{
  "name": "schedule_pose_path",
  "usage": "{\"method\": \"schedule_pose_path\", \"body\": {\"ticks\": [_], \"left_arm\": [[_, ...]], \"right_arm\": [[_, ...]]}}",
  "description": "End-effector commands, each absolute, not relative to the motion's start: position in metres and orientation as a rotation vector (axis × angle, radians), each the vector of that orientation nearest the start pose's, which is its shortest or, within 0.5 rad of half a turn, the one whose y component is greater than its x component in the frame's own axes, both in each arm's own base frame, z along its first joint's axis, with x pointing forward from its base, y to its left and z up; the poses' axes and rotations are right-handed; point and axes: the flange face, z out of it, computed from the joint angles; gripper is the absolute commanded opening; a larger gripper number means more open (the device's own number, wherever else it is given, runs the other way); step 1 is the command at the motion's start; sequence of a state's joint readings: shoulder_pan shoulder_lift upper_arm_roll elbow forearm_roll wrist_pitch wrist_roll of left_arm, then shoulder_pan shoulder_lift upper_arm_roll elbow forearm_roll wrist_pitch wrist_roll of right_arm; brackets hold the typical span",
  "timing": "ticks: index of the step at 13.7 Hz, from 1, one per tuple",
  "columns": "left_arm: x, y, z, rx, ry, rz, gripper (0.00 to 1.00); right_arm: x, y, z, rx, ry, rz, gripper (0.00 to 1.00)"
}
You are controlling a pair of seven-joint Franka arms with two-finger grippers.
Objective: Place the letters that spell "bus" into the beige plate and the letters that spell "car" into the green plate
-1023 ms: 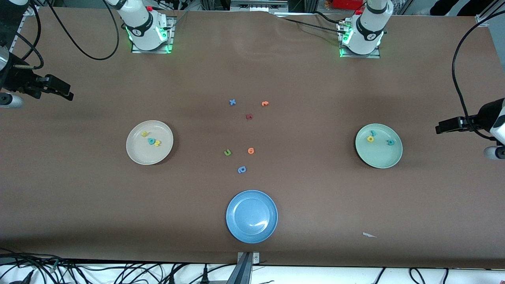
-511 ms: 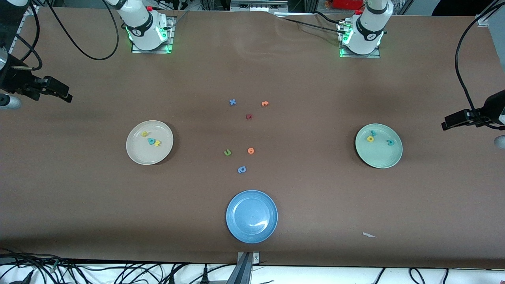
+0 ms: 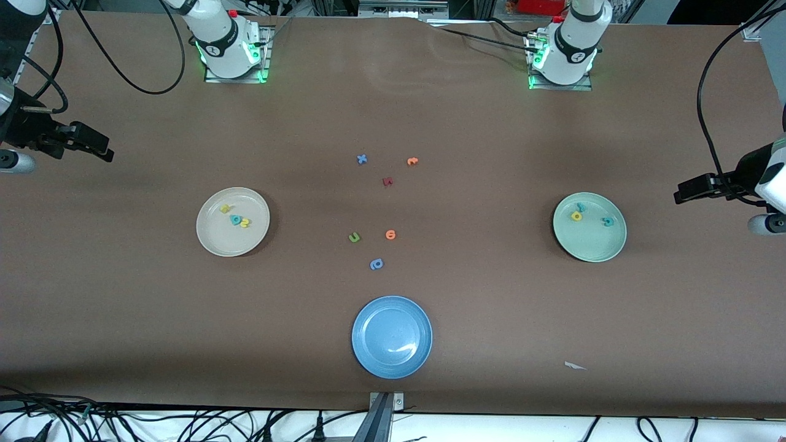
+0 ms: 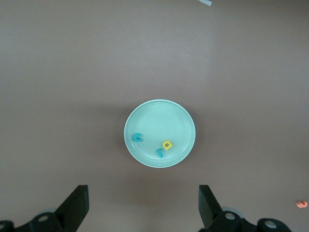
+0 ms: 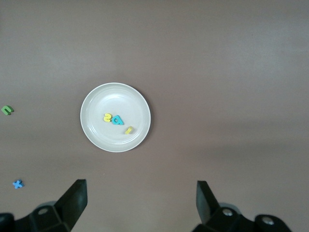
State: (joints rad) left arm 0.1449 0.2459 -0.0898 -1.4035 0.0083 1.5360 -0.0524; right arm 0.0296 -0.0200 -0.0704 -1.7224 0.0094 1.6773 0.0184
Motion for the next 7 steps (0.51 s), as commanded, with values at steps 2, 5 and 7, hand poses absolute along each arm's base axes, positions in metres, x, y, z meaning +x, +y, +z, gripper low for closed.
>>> {"method": "schedule_pose_path", "body": {"ticks": [2, 5, 7], "left_arm": [[0.616, 0.056, 0.562, -3.156, -0.227, 0.151, 1.0], [0.612, 0.101, 0.575, -3.145, -0.345, 0.102, 1.0], [0.61, 0.113, 0.582, -3.139, -0.386, 0.08, 1.0]], "right_arm": [[0.553, -0.034, 0.576, -3.13, 0.112, 0.028, 1.0], [0.553, -0.035, 0.576, -3.131, 0.114, 0.029, 1.0], [0.553, -0.034, 0.577, -3.133, 0.109, 0.029, 1.0]]}}
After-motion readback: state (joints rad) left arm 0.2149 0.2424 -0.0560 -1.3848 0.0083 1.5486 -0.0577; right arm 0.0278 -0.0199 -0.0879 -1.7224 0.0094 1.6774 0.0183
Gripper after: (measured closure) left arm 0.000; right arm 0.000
